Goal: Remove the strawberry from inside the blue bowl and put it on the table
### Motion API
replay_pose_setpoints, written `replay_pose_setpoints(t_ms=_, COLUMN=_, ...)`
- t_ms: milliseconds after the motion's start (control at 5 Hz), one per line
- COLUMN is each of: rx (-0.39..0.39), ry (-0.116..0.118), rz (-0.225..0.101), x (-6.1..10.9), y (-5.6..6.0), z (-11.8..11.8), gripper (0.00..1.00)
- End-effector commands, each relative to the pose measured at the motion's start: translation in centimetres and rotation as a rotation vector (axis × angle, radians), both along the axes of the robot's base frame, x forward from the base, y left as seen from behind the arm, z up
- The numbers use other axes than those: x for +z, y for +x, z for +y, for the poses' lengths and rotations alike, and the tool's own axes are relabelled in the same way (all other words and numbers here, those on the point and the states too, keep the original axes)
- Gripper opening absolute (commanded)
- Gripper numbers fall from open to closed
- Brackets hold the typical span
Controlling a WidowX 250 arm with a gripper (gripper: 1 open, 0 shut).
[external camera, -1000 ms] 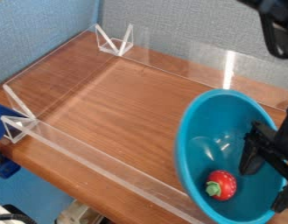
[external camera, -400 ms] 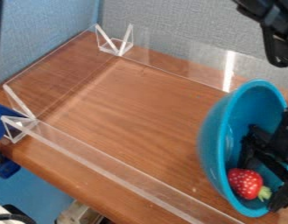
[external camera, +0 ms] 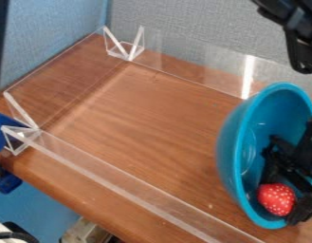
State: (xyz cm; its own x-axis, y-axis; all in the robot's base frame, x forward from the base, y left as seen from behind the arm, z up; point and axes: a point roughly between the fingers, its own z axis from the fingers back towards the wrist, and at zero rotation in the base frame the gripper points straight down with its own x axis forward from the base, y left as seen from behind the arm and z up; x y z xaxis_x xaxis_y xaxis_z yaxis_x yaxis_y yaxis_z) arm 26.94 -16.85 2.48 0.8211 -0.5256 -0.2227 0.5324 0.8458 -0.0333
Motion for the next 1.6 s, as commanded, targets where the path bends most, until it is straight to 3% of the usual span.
replay_pose_setpoints(t_ms=0, rx=0.044, ry=0.009, rz=-0.017, x=-0.3, y=0.9, z=1.5, gripper=0.00)
replay_pose_setpoints(t_ms=1400, rx=0.094, ry=0.054, rz=-0.004, x=-0.6, y=1.9, z=3.2, gripper=0.00)
